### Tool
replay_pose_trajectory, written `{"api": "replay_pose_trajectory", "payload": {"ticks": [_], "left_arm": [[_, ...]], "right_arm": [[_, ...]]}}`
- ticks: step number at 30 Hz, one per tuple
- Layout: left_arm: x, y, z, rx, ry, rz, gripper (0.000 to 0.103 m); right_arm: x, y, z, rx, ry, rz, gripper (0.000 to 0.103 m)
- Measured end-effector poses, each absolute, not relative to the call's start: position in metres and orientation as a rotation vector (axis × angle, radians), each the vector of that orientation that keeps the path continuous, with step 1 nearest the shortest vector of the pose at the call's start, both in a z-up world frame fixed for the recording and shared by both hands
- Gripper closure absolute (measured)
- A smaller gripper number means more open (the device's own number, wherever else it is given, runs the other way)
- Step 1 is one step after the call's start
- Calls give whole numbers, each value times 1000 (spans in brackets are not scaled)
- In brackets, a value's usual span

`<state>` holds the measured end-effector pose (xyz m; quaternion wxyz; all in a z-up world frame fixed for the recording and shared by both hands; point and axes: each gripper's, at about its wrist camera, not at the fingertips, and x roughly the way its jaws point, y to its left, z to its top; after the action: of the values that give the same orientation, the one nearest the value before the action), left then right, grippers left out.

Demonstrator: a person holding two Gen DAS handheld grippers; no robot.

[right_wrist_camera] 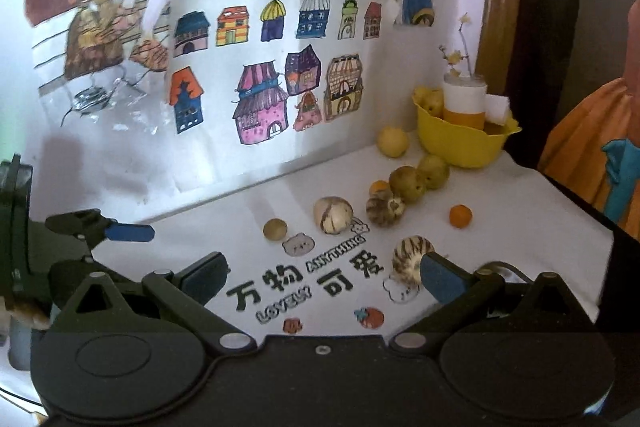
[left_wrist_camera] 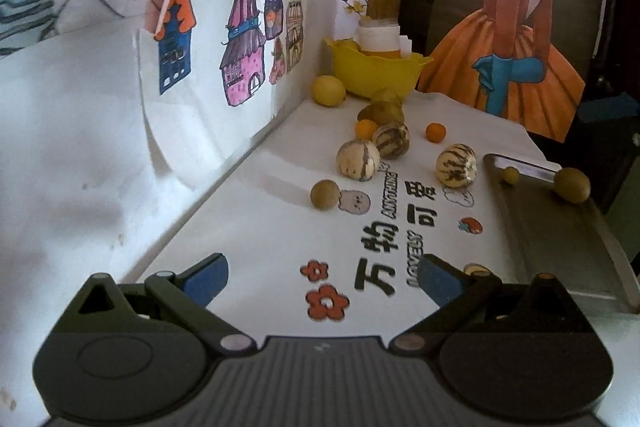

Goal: Organize fruits
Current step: 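Withdraw both open tools from the tray back toward the remaining fruits, then grasp another small brown fruit with the left tool while the right tool grasps a striped fruit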

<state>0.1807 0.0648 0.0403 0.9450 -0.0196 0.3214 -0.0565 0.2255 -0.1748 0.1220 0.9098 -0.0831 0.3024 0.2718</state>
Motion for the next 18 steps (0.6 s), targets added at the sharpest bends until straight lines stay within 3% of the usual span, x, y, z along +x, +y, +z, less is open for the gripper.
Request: {"api": "replay_pose_trajectory", "payload": {"ticks": [18], "left_arm": [[254, 53, 16, -28, 673, -136, 1]], "right_arm": [[334, -168, 89, -148, 706, 560, 1]]}}
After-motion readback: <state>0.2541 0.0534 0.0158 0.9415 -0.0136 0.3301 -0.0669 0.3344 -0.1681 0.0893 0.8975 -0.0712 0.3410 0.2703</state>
